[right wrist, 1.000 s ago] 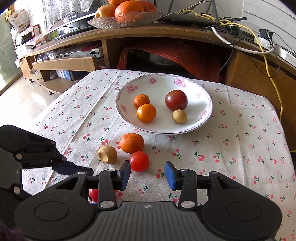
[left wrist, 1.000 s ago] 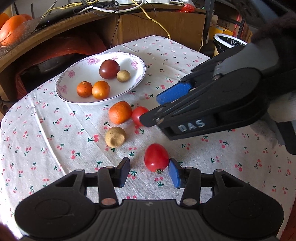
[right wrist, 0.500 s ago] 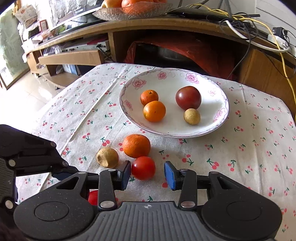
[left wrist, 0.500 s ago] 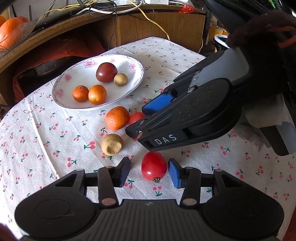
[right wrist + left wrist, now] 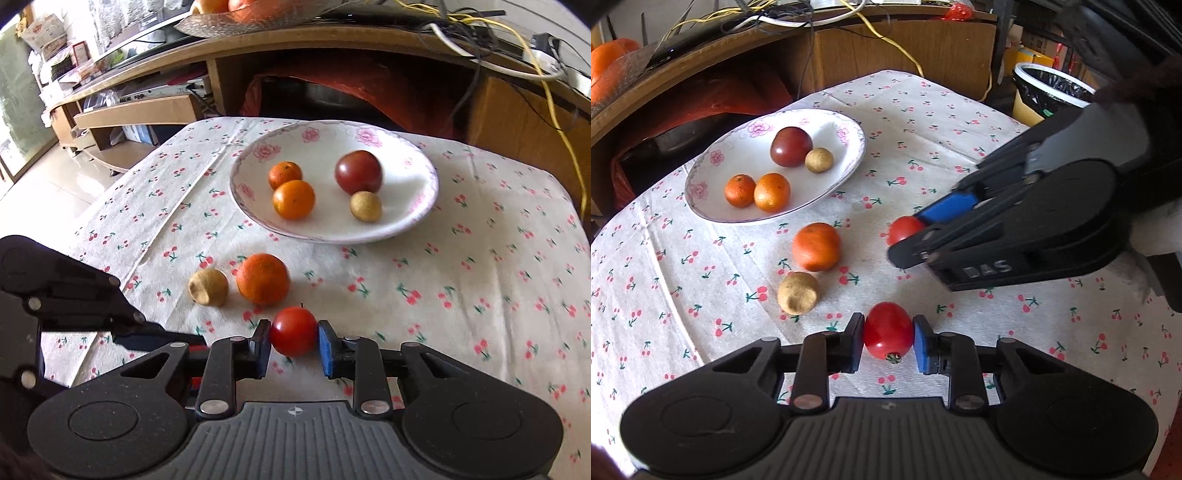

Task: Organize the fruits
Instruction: 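Grasp a red tomato with the left tool while the right tool grasps another red tomato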

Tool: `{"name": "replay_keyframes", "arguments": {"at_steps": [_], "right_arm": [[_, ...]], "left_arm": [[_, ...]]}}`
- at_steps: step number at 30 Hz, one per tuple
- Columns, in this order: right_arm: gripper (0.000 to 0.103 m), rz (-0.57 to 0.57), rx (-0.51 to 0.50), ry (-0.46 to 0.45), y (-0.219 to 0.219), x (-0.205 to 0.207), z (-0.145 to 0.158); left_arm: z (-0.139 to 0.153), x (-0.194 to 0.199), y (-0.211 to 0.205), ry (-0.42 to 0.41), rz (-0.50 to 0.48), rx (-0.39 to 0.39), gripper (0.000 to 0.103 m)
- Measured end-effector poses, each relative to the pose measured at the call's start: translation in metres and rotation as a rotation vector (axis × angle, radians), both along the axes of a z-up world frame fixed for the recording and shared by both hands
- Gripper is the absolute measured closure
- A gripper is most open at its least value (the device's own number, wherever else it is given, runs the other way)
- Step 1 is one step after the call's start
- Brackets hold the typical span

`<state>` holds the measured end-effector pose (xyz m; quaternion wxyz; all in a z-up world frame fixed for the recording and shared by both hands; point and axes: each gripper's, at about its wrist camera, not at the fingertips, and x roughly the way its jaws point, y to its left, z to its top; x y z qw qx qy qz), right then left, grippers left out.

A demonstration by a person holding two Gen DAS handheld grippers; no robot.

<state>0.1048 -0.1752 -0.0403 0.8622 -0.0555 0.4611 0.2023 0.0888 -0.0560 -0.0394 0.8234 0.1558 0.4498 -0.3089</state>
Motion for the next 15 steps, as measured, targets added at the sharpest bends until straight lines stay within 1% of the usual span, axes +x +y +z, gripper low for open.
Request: {"name": "replay_keyframes", "arguments": {"at_steps": [6,10,12,15], "right_arm": [[0.082,-0.055,-0.026,0.004,-0.019,-0.018,0.005],[0.082,-0.078,-0.06,0.034,-0.027,-0.033,0.004],[0.081,-0.088,-0.062,0.043,-0.029,-0.038,0.004],[0.079,-0.092,-0.065,0.048,-0.027,-0.039,0.004]], "left_arm": [[0.0,-0.009,-0.004,0.004,-0.02,0.01,0.067],[-0.001,-0.005,-0.001,0.016,-0.013,-0.011,0.066],[-0.001,-0.005,0.001,0.02,-0.012,-0.021,0.066],[-0.002,-0.005,0.0,0.008,-0.019,-0.016,0.066]]}}
